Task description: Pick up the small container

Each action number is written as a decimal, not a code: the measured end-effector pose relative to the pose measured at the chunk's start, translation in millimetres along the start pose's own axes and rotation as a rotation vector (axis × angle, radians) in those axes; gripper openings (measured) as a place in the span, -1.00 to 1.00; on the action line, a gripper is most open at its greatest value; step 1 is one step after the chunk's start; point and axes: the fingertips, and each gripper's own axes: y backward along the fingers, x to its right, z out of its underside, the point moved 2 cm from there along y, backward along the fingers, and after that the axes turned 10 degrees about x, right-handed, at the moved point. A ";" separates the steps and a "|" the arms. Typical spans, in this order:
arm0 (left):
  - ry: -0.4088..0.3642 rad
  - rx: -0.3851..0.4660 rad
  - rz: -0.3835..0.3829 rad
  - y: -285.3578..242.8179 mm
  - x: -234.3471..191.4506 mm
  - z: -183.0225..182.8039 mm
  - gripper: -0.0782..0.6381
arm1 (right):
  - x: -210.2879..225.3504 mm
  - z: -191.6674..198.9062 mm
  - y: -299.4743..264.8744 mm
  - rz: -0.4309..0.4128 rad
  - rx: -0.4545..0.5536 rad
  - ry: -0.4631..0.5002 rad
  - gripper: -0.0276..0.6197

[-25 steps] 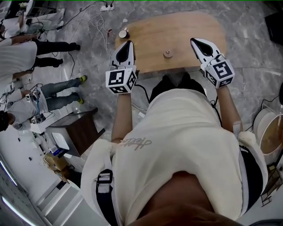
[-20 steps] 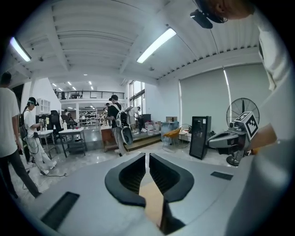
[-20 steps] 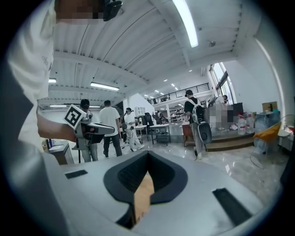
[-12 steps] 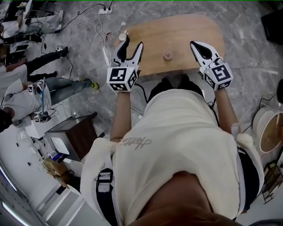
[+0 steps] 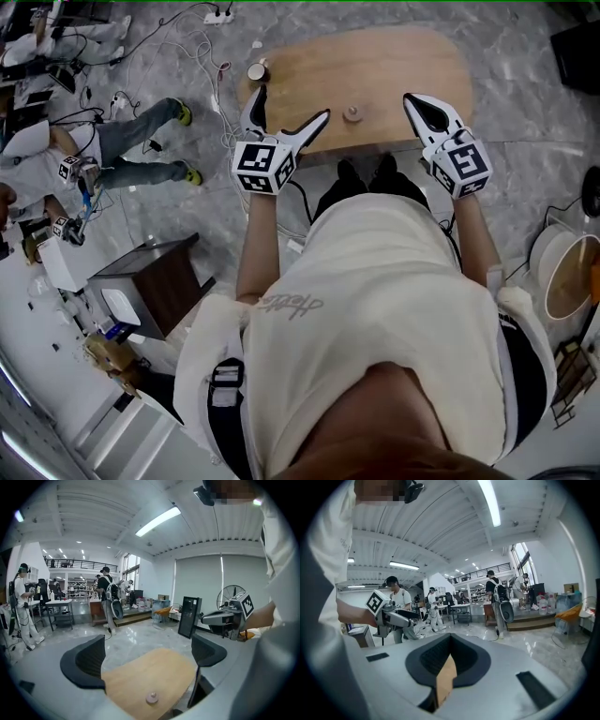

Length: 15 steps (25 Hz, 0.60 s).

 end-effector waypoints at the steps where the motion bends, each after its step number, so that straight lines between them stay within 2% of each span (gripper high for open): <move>1: 0.003 -0.008 0.004 2.6 1.8 3.8 0.85 | -2.9 0.3 1.1 -0.003 -0.002 0.001 -0.92; 5: 0.005 -0.036 0.063 3.8 10.7 20.9 0.85 | -8.7 6.7 -0.2 -0.017 -0.017 -0.003 -0.92; 7: -0.001 -0.042 0.120 -1.1 16.9 31.8 0.85 | -7.9 13.4 -3.9 -0.019 -0.031 -0.012 -0.92; 11: -0.048 -0.084 0.173 -10.6 20.5 61.4 0.85 | -5.4 21.9 -12.6 -0.012 -0.051 -0.008 -0.91; 15: -0.049 -0.055 0.251 -7.9 25.9 86.9 0.85 | -14.0 32.9 -15.6 -0.005 -0.066 0.019 -0.91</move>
